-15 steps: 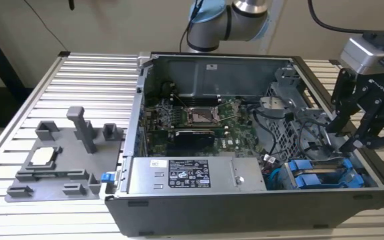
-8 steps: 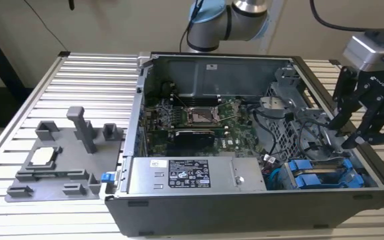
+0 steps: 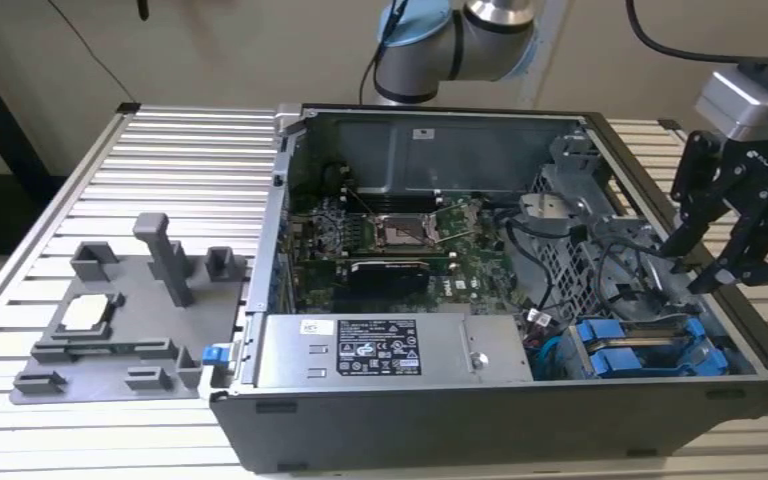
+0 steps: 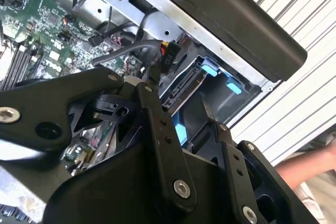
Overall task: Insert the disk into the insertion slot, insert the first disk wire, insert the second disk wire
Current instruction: 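Insert the first disk wire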
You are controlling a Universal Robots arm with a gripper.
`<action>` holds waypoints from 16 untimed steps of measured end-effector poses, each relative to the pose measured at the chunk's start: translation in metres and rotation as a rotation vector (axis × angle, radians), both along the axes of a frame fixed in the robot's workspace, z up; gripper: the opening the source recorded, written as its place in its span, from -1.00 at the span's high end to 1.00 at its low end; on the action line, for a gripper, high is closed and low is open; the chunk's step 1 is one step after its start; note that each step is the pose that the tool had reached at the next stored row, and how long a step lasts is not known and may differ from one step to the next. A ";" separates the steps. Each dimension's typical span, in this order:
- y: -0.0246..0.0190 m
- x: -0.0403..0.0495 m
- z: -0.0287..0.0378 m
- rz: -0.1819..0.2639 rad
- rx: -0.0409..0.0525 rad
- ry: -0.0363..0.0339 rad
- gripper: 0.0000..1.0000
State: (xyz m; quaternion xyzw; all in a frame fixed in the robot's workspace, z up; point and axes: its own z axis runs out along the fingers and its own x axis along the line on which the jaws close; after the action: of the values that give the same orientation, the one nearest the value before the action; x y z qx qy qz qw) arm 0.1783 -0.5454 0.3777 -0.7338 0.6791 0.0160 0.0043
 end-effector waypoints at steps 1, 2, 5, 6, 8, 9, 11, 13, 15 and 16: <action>0.0002 0.0010 -0.0006 -0.003 0.0014 0.0000 0.07; 0.0003 0.0018 -0.0013 -0.007 0.0024 0.0001 0.07; 0.0040 0.0033 -0.0028 -0.011 0.0027 0.0000 0.07; 0.0051 0.0039 -0.0034 -0.011 0.0027 0.0000 0.07; 0.0064 0.0053 -0.0046 -0.015 0.0033 0.0001 0.07; 0.0071 0.0060 -0.0051 -0.016 0.0033 0.0000 0.07; 0.0088 0.0082 -0.0060 -0.018 0.0036 0.0001 0.07; 0.0103 0.0115 -0.0068 -0.021 0.0033 0.0001 0.07; 0.0125 0.0138 -0.0076 -0.023 0.0034 0.0001 0.07; 0.0135 0.0144 -0.0080 -0.025 0.0035 0.0002 0.07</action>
State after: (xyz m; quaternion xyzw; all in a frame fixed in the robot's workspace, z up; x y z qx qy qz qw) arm 0.1927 -0.5319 0.3697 -0.7252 0.6883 0.0172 0.0057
